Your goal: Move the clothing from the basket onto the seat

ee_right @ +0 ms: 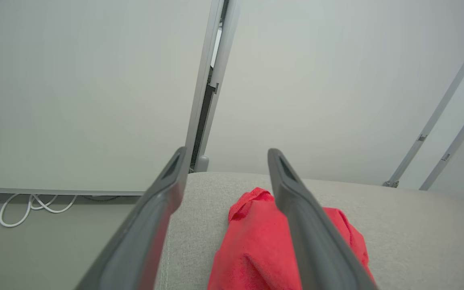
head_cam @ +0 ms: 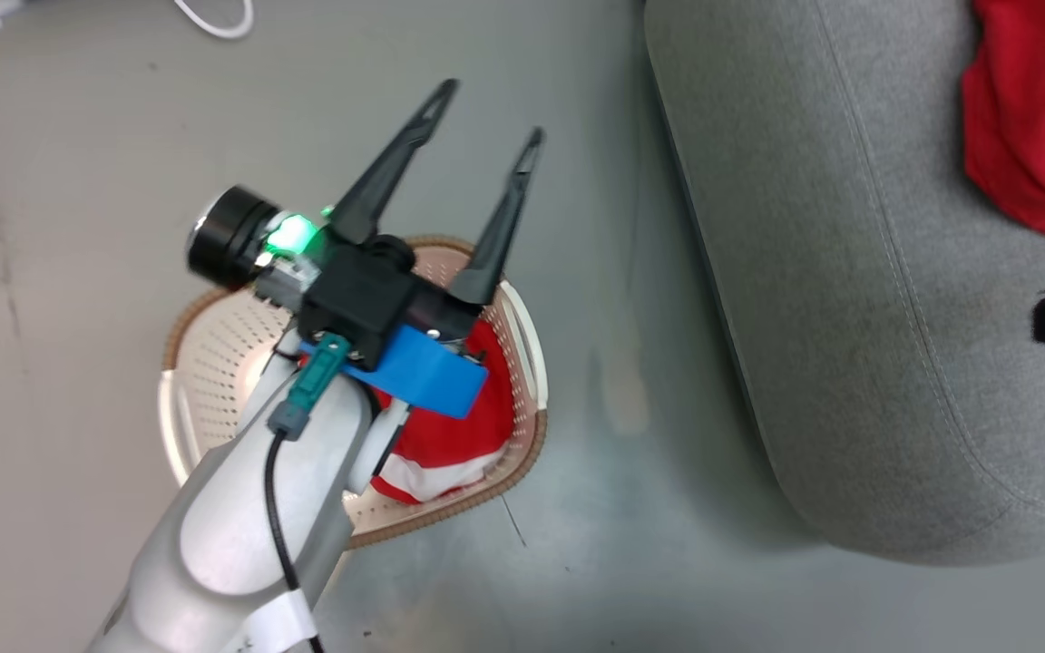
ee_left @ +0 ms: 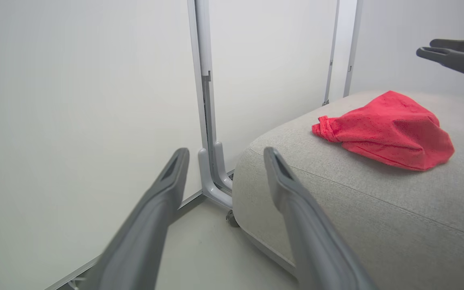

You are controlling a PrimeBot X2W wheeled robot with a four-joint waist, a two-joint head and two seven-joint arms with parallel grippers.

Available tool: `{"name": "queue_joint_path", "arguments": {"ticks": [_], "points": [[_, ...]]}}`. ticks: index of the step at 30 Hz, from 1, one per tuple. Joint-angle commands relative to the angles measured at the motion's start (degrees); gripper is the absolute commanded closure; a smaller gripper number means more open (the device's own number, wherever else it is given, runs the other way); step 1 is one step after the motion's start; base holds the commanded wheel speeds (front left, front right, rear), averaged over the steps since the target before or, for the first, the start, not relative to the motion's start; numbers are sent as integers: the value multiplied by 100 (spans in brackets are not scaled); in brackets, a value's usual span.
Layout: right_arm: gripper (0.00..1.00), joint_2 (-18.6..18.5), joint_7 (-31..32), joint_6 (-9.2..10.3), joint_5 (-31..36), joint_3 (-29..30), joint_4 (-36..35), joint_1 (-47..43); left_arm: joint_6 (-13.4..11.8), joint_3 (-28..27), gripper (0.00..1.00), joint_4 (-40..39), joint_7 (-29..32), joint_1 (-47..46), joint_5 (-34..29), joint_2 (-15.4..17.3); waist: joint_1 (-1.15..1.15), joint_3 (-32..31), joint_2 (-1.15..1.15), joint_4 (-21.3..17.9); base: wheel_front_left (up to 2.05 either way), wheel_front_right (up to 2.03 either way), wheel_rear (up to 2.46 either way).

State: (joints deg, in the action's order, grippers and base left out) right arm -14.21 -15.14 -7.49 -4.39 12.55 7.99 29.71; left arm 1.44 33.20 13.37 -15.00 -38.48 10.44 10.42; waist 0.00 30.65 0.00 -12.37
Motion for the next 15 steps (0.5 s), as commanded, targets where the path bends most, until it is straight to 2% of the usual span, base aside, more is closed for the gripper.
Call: {"name": "queue_joint_path", "arguments": {"ticks": [1,6,15], "points": [[0,50,-1,-1,9,-198,-100,-190,-82,-204,0,-7,-27,214,51,-17,0,-485,0,282,0,0,0],[0,247,-1,-1,-20,-759,-349,-464,-183,-913,0,-55,-27,752,96,-101,0,-1026,0,618,0,0,0],[0,585,-2,-1,-62,-1298,-445,-850,-203,-1748,0,-172,-27,1501,-130,-239,0,-1582,0,1065,0,0,0]]}}
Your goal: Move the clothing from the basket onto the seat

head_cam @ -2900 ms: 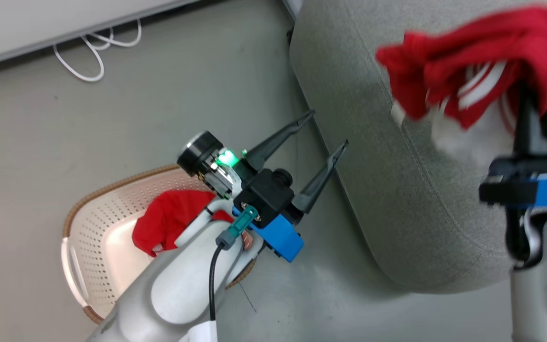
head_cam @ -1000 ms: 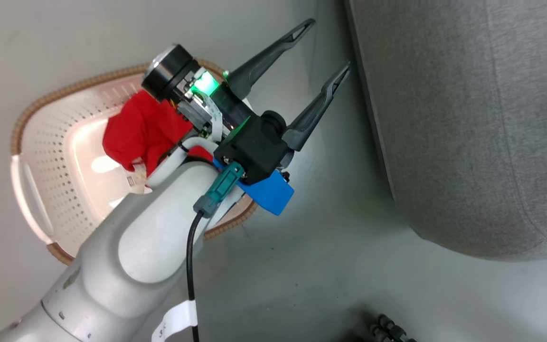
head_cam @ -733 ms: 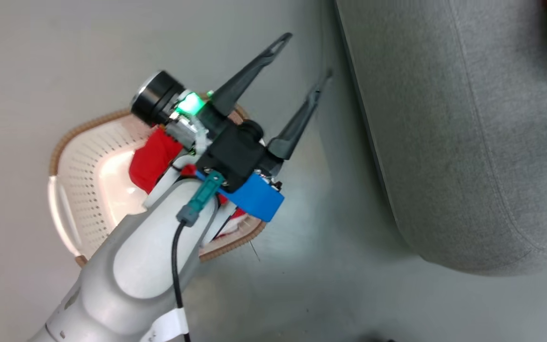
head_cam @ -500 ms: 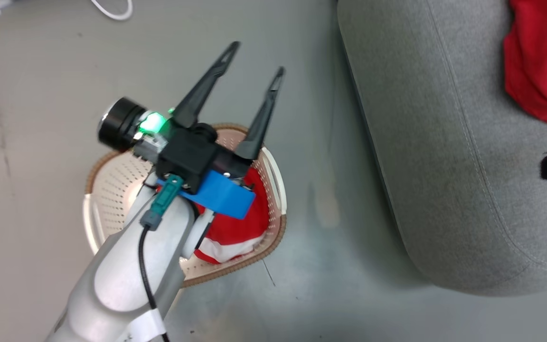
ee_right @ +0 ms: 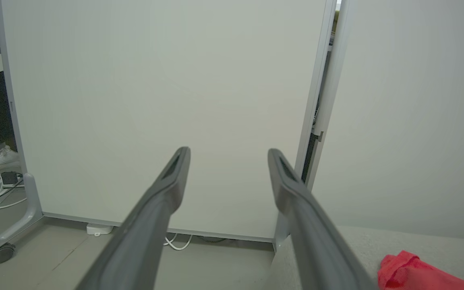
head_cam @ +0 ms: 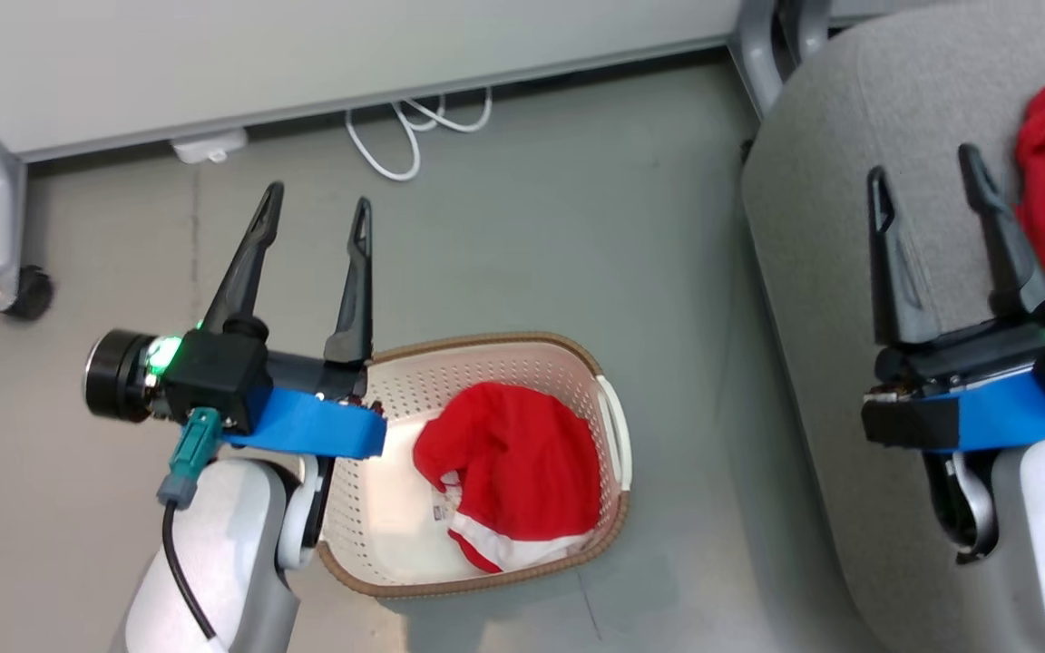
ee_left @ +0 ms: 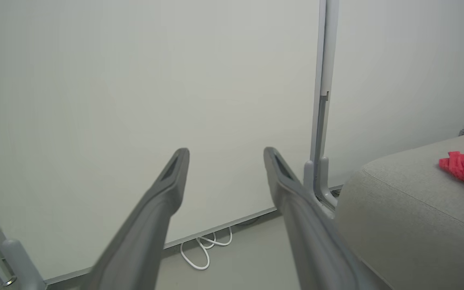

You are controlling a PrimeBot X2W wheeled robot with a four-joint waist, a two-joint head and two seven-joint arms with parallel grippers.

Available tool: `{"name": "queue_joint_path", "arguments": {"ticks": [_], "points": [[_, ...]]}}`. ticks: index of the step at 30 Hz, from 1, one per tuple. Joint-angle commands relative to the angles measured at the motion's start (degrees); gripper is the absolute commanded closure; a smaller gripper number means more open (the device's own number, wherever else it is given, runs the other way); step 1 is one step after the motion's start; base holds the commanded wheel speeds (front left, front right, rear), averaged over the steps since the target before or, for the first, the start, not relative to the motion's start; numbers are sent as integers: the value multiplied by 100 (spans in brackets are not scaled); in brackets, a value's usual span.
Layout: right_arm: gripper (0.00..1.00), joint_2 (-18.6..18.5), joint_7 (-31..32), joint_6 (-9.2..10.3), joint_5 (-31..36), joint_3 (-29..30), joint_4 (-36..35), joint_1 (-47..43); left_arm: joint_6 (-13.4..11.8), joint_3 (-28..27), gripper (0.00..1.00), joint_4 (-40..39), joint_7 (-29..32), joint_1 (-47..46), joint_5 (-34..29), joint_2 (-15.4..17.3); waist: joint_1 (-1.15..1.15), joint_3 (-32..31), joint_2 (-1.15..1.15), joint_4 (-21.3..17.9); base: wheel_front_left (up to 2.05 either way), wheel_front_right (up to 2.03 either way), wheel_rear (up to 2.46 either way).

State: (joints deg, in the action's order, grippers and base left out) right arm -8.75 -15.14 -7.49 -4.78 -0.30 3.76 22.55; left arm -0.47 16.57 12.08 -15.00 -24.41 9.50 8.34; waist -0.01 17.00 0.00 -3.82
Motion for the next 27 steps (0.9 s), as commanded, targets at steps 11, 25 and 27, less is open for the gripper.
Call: {"name": "queue_joint_path", "arguments": {"ticks": [11,25,27], "points": [[0,373,-1,-1,-147,91,234,-874,114,-726,0,-86,-27,962,-255,-280,1,-688,0,480,0,0,0],[0,549,-1,-1,-389,194,463,-1588,310,-1106,0,-47,-27,1655,-340,-491,1,-1124,0,580,0,0,0],[0,564,-1,-1,-403,187,492,-1676,327,-1129,0,-30,-27,1706,-345,-507,1,-1160,0,608,0,0,0]]}}
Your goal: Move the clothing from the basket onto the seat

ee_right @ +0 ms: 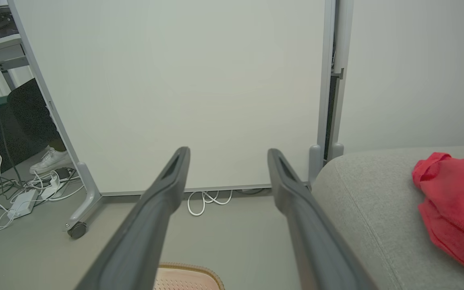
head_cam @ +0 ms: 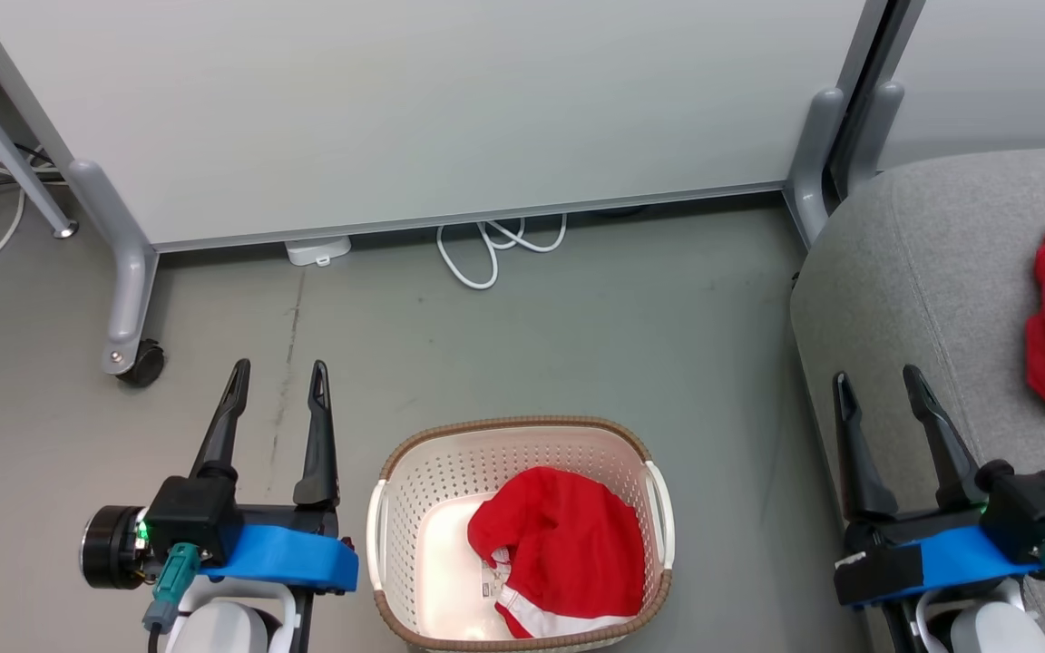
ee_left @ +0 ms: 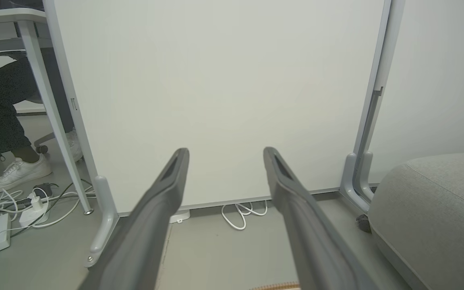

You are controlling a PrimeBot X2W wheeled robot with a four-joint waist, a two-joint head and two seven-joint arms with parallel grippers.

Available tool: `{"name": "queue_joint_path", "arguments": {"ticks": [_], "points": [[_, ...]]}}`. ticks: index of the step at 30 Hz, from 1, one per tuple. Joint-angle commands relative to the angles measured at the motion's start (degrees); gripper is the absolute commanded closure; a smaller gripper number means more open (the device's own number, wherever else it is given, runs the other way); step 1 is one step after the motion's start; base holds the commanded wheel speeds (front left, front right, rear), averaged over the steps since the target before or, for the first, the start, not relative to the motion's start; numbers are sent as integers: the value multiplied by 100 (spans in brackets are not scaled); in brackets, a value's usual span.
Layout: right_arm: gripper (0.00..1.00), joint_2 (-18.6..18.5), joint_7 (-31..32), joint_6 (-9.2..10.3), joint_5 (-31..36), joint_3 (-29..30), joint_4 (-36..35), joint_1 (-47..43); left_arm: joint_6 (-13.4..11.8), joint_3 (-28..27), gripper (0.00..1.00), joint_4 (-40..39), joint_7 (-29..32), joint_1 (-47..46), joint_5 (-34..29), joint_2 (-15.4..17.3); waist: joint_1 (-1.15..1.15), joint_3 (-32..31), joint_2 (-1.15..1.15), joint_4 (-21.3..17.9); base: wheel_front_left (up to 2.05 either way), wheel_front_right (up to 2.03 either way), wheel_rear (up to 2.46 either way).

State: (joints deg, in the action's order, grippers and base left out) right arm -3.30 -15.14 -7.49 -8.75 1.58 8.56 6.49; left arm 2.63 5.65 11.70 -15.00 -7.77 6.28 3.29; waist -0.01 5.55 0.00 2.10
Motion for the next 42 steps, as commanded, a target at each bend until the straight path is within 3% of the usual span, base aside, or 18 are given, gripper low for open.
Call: {"name": "queue_joint_path", "arguments": {"ticks": [1,26,33,42], "points": [[0,24,-1,-1,-26,1,25,-107,20,-46,0,20,-27,57,-27,-10,1,-30,0,30,0,0,0],[0,46,-1,-1,-254,-56,142,-261,100,189,0,245,-27,-94,36,-42,1,-61,0,172,0,0,0],[0,43,-1,-1,-227,-68,56,18,288,493,0,536,-27,-688,-58,-39,1,264,0,-62,0,0,0],[0,44,-1,-1,-209,-50,-86,517,457,889,0,1499,-23,-1784,-132,59,1,1152,0,-572,0,0,0]]}}
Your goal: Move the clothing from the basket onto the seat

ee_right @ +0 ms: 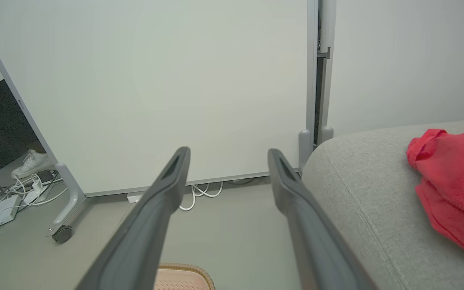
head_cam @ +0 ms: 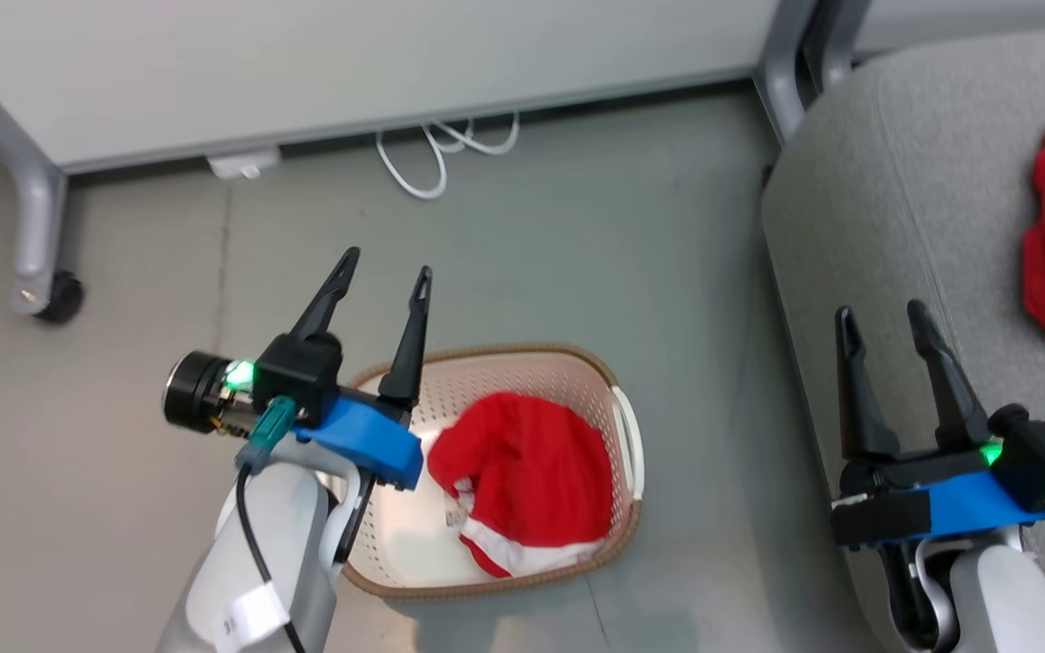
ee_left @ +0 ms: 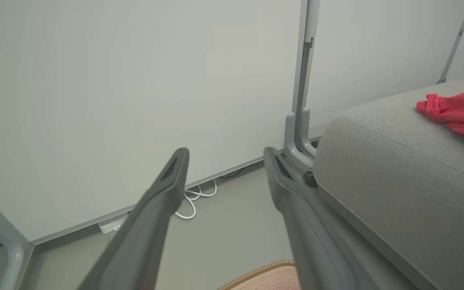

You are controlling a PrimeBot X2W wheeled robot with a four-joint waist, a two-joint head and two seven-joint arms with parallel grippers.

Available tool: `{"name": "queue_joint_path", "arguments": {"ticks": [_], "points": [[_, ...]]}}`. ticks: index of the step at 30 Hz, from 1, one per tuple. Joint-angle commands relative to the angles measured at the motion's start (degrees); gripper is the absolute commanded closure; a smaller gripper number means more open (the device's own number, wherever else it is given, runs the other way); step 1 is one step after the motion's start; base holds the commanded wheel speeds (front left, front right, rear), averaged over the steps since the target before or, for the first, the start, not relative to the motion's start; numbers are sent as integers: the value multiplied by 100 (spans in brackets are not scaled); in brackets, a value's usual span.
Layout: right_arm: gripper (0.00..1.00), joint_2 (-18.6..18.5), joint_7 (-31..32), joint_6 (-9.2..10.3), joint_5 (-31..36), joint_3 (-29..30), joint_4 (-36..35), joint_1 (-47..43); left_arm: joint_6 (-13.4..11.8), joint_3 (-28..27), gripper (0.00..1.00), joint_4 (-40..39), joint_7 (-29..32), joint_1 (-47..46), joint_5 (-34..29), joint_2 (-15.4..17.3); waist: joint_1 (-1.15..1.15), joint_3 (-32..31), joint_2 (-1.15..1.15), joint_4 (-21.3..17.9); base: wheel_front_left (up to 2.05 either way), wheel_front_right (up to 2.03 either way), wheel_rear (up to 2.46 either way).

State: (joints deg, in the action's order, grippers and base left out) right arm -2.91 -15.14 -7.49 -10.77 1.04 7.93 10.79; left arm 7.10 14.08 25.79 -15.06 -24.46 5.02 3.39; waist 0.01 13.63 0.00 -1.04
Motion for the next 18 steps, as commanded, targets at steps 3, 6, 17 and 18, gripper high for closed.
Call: {"name": "queue_joint_path", "arguments": {"ticks": [3,6,17,18], "points": [[0,3,-1,-1,-33,37,-87,248,40,256,0,564,-18,-517,52,85,-1,666,0,-411,0,0,0],[0,4,-1,-1,-40,50,-141,395,44,542,0,1086,-18,-933,134,122,-1,1014,0,-549,0,0,0],[0,4,-2,-1,-43,-13,-387,1013,35,1845,0,2997,46,-2404,570,288,-1,2275,0,-945,0,0,0],[0,5,-1,-1,-42,-26,-414,1066,35,1936,0,3105,65,-2505,629,291,-1,2375,0,-974,0,0,0]]}}
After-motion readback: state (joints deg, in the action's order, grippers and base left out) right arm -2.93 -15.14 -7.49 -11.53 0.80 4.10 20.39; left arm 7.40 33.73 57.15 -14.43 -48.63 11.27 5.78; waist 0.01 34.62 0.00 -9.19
